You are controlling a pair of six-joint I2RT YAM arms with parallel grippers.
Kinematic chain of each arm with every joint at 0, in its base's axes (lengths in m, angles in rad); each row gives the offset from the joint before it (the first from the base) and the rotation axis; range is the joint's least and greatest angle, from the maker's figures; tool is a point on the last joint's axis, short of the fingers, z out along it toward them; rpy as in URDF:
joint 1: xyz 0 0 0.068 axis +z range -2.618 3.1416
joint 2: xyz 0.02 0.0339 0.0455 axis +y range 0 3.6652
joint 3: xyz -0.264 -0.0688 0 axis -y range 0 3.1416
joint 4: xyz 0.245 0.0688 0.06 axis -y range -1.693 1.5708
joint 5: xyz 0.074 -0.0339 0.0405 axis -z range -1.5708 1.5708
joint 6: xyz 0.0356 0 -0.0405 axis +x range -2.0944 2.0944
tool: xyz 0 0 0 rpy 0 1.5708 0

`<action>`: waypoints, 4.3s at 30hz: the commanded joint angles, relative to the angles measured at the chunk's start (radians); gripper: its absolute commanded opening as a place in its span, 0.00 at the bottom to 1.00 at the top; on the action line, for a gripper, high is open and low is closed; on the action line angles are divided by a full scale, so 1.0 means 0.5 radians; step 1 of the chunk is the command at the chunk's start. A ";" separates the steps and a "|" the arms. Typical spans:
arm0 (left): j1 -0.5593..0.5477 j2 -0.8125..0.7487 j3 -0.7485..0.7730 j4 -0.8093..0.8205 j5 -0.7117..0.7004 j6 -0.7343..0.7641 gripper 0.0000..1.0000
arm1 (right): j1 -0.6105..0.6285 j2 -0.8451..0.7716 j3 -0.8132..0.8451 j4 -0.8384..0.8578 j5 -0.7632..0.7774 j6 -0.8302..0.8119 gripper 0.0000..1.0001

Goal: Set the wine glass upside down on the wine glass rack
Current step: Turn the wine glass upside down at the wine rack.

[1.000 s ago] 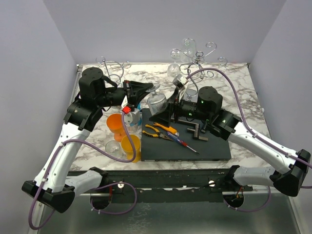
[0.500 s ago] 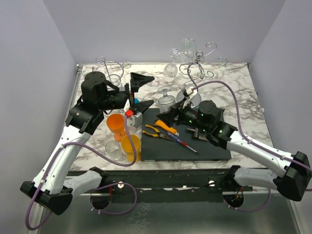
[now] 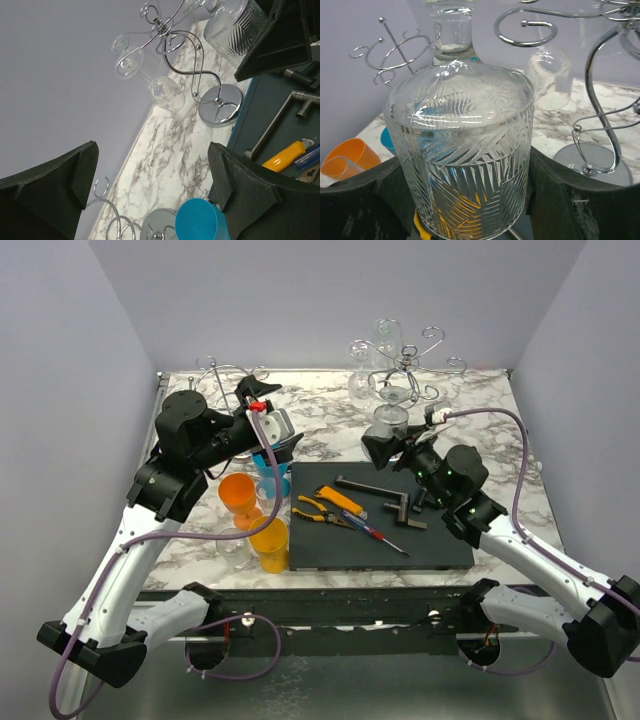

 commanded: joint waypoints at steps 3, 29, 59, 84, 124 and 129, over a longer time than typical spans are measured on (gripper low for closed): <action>-0.003 -0.069 0.008 0.032 -0.169 -0.440 0.99 | -0.214 0.030 0.068 0.167 -0.121 -0.011 0.01; -0.003 -0.158 -0.012 0.011 -0.139 -0.540 0.99 | -0.428 0.538 0.277 0.392 -0.327 0.026 0.01; -0.003 -0.219 -0.096 0.009 -0.091 -0.522 0.99 | -0.424 0.795 0.317 0.691 -0.258 0.083 0.01; -0.003 -0.234 -0.133 0.010 -0.062 -0.510 0.99 | -0.177 0.759 0.238 0.736 0.420 -0.045 0.01; -0.003 -0.274 -0.145 0.009 -0.058 -0.476 0.99 | 0.115 1.049 0.390 1.078 0.751 -0.392 0.01; -0.003 -0.277 -0.149 0.009 -0.063 -0.482 0.99 | 0.160 0.997 0.330 1.116 0.787 -0.398 0.01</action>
